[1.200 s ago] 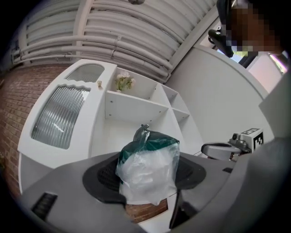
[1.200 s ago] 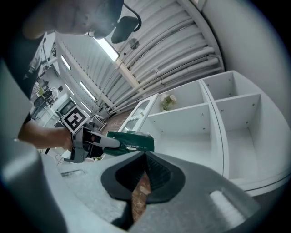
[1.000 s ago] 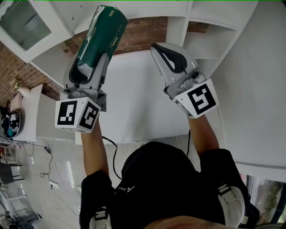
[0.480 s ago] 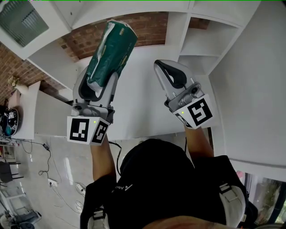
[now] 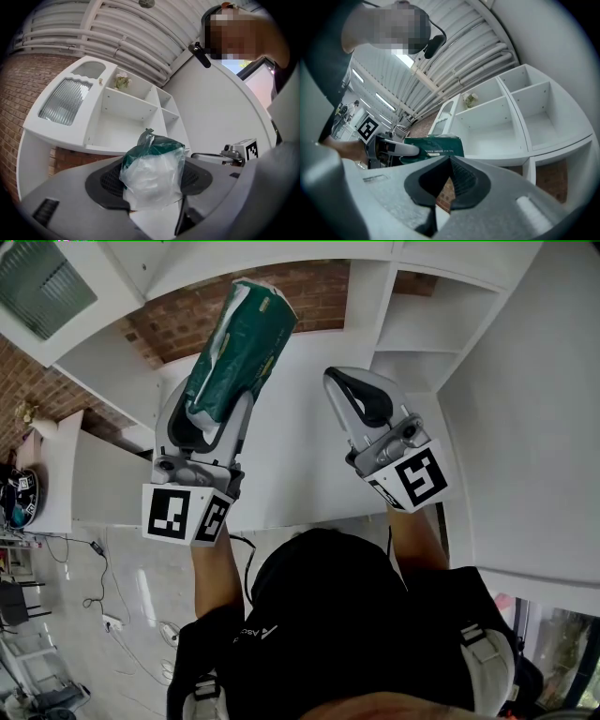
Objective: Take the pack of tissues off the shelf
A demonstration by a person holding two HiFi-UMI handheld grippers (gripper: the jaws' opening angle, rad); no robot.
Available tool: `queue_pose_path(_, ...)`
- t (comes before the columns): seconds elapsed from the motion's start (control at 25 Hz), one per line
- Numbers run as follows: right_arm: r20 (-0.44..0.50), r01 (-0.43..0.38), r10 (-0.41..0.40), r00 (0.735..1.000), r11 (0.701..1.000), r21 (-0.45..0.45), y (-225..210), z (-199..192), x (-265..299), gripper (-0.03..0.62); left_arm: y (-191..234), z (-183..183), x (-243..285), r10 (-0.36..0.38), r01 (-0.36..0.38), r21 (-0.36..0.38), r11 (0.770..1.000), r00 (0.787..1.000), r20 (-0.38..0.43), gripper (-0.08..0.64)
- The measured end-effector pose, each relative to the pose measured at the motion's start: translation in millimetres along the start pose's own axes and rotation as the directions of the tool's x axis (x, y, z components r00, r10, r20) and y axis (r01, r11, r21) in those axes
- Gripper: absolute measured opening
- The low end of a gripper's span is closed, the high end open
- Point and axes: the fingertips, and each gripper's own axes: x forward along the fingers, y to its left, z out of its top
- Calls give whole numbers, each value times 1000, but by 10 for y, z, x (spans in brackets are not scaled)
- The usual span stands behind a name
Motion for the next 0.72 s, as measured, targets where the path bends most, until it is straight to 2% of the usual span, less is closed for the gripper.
queue_pose_path(0.72, 3, 15, -15, 1000, 1000, 12, -19, -15, -54, 0, -17, 35, -14, -1, 1, 2, 1000, 1000, 5, 285)
